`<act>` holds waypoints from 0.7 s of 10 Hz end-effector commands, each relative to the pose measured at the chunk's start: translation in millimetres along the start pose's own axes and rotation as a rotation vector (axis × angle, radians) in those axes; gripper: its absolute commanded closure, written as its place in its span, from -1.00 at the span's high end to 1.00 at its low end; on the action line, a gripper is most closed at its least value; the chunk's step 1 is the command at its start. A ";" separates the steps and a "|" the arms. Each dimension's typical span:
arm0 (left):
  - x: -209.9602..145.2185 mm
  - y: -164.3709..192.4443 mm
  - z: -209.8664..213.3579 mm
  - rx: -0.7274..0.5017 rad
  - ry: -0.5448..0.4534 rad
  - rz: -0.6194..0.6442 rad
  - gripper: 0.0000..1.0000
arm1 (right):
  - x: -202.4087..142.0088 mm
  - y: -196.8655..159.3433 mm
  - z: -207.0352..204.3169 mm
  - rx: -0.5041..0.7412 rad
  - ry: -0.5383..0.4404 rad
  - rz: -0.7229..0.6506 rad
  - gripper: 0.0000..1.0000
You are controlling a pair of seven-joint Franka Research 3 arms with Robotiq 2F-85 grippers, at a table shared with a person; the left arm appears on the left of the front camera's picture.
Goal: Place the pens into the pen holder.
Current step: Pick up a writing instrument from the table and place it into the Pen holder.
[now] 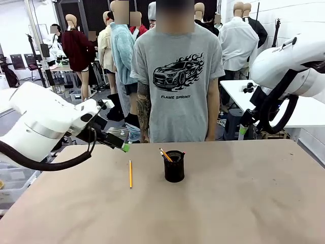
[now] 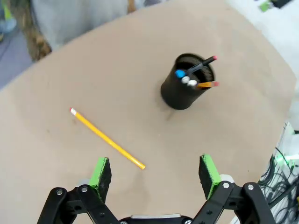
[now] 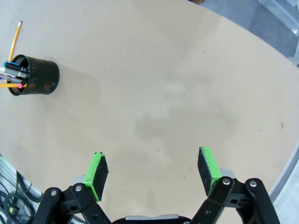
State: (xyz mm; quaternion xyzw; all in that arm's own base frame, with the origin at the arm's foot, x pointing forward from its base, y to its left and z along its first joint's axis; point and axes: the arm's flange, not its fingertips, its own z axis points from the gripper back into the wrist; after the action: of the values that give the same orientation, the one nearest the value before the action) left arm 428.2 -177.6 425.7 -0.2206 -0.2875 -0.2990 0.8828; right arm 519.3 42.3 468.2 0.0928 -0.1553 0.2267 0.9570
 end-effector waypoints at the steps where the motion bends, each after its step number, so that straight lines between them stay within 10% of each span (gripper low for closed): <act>1: 32.8 4.4 -3.7 0.034 0.070 0.163 0.95 | -0.6 -1.1 -1.1 -0.006 -0.004 0.013 0.92; 7: 44.4 39.4 -83.9 0.260 0.256 0.368 0.95 | -0.6 -1.1 -1.1 -0.006 -0.004 0.013 0.92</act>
State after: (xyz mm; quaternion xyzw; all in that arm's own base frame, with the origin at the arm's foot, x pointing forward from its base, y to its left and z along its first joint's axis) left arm 503.2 -199.8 378.1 -0.1277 -0.1776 -0.1297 0.9671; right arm 519.4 42.3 468.1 0.0928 -0.1553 0.2267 0.9570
